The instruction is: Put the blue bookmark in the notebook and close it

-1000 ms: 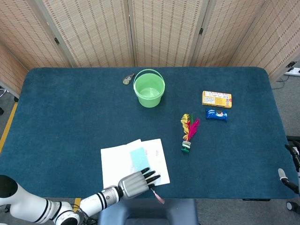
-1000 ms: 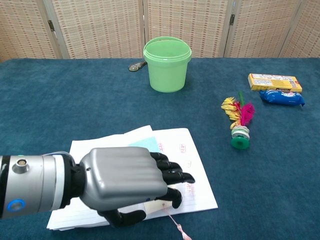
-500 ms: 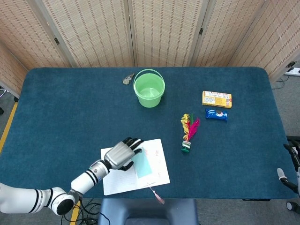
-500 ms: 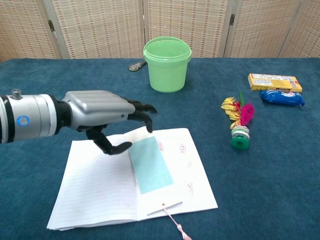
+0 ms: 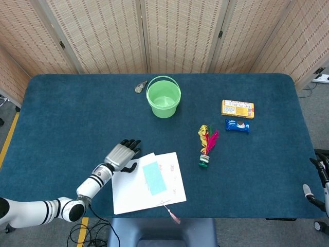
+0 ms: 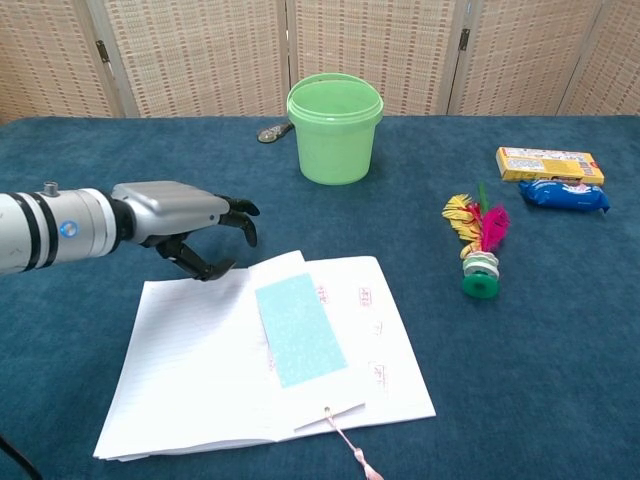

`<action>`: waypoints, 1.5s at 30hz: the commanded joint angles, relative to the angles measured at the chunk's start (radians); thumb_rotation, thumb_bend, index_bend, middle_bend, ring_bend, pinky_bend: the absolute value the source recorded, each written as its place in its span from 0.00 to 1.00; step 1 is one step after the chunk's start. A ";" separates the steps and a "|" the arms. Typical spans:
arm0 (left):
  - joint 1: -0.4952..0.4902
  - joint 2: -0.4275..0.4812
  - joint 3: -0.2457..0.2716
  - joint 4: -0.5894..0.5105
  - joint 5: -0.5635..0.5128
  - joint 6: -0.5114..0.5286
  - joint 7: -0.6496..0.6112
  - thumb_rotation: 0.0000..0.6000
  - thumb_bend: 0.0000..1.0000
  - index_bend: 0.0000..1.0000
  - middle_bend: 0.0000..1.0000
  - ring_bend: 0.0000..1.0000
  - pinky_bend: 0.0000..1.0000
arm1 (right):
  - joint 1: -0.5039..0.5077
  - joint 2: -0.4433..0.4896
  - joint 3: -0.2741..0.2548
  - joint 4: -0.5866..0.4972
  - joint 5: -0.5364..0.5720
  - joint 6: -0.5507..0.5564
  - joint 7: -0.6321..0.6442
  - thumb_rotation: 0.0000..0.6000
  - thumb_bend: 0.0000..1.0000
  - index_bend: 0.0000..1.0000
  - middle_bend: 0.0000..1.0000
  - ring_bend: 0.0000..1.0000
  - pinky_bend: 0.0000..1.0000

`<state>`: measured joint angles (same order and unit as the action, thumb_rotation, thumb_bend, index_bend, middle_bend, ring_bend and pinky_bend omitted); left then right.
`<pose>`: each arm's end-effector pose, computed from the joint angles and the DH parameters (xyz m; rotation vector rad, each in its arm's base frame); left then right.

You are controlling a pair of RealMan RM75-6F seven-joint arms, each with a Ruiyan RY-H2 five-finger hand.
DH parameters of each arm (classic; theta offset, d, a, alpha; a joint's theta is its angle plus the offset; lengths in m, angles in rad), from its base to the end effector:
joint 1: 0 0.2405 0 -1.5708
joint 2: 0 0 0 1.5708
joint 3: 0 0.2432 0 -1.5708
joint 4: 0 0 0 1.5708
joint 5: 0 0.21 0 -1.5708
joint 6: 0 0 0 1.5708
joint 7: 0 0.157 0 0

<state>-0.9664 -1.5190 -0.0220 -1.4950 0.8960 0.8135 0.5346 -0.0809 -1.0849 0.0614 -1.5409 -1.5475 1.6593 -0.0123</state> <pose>-0.1222 0.3457 -0.0511 -2.1600 -0.7971 -0.6146 -0.3229 -0.1424 0.1941 1.2753 -0.7532 0.8269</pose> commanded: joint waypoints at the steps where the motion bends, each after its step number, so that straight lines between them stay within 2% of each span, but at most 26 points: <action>1: -0.005 -0.013 -0.001 0.010 -0.011 -0.002 0.014 0.60 0.55 0.24 0.03 0.00 0.14 | 0.001 -0.001 0.000 0.001 0.001 -0.002 0.001 1.00 0.26 0.16 0.09 0.09 0.14; 20: -0.041 -0.086 -0.013 0.055 -0.101 0.016 0.122 0.60 0.55 0.24 0.03 0.00 0.14 | -0.006 0.000 0.003 0.015 0.015 0.001 0.017 1.00 0.26 0.16 0.09 0.09 0.14; 45: -0.067 -0.116 -0.020 0.010 -0.089 0.043 0.162 0.60 0.55 0.24 0.03 0.00 0.14 | -0.012 -0.001 0.005 0.029 0.025 0.004 0.034 1.00 0.26 0.16 0.09 0.09 0.14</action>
<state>-1.0345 -1.6388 -0.0419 -1.4813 0.8043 0.8549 0.6990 -0.0932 -1.0861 0.0666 -1.5122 -1.5223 1.6631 0.0214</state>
